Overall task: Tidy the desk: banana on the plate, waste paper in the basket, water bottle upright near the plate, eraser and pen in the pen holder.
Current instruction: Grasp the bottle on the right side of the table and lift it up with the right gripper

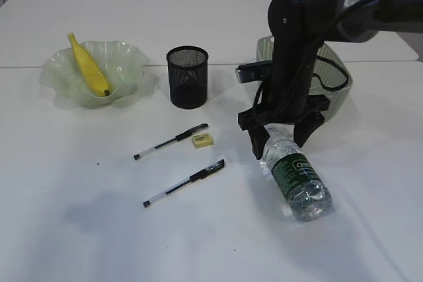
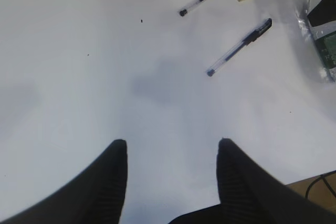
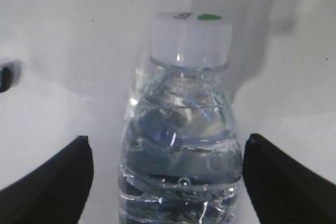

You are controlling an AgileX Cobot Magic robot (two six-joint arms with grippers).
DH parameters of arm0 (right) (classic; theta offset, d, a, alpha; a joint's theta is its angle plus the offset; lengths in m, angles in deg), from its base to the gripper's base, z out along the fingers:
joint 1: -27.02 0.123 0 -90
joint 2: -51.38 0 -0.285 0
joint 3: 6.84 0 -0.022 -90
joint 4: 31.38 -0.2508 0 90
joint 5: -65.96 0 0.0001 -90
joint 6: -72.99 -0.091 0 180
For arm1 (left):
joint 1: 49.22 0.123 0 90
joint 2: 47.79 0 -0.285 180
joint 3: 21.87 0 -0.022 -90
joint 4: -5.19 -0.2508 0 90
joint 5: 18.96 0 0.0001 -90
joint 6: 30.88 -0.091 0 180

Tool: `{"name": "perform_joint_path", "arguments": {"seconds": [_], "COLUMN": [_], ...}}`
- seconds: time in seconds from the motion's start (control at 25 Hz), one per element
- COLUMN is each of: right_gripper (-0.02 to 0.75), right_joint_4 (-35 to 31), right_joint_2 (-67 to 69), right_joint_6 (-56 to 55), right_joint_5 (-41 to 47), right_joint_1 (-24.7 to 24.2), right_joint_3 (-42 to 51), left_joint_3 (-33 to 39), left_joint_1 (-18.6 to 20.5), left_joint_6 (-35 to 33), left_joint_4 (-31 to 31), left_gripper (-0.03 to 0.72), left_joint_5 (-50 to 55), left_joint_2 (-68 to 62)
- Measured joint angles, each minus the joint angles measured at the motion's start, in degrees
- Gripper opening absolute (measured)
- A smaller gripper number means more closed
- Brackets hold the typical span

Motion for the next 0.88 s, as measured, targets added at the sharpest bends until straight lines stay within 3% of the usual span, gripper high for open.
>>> {"name": "perform_joint_path", "arguments": {"seconds": [0.36, 0.68, 0.88], "right_gripper": [0.656, 0.472, 0.452], "right_joint_4": [-0.2, -0.2, -0.2], "right_joint_2": [2.0, 2.2, 2.2], "right_joint_6": [-0.1, -0.1, -0.1], "right_joint_5": [-0.1, -0.1, -0.1], "right_joint_1": [0.0, 0.0, 0.0], "right_joint_3": [0.0, 0.0, 0.0], "left_joint_3": [0.0, 0.0, 0.0], "left_joint_1": [0.0, 0.0, 0.0], "left_joint_6": [0.0, 0.0, 0.0], "left_joint_4": [0.0, -0.1, -0.1], "left_gripper": [0.391, 0.391, 0.391], "left_joint_5": [0.0, -0.1, -0.1], "left_joint_2": [0.0, 0.0, 0.0]}}
